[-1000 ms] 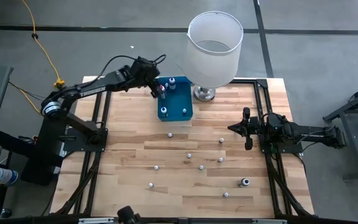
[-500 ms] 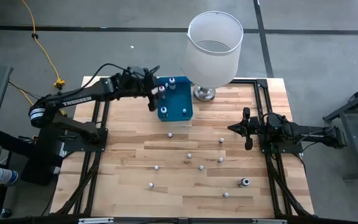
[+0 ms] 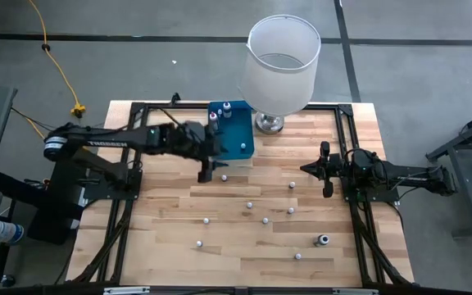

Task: Pick & Place food coloring
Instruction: Put the left small red food coloring bottle into the blue bin

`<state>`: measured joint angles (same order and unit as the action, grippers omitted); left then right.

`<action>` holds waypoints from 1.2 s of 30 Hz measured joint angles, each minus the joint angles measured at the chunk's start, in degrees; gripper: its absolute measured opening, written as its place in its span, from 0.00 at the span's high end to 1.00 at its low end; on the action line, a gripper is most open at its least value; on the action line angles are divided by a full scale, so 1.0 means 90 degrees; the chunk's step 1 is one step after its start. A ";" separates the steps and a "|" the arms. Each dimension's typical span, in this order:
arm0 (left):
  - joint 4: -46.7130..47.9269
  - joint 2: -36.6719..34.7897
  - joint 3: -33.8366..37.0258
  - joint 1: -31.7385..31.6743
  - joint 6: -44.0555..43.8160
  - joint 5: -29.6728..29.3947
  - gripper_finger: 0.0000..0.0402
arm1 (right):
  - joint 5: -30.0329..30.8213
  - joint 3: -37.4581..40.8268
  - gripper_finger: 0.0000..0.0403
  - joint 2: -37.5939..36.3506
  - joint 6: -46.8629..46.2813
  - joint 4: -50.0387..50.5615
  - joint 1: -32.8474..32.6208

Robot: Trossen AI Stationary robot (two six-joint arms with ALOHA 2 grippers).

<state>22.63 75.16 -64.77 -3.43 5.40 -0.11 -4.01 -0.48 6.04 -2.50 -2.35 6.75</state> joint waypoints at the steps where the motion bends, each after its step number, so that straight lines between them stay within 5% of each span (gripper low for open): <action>1: -0.0015 0.0082 0.0000 0.0109 -0.0105 -0.0109 0.51 | -0.0001 0.0001 1.00 0.0000 -0.0001 0.0000 0.0001; 18: -0.0758 0.1228 -0.0004 0.1436 -0.1584 -0.0604 0.51 | -0.0002 0.0000 1.00 0.0000 -0.0002 0.0000 0.0000; 36: 0.1628 0.1270 -0.0002 0.3285 -0.3134 -0.0308 0.51 | 0.0000 -0.0001 1.00 0.0000 -0.0002 0.0000 0.0001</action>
<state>37.28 86.59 -64.79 26.13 -22.81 -2.88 -4.01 -0.49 6.04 -2.52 -2.35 6.76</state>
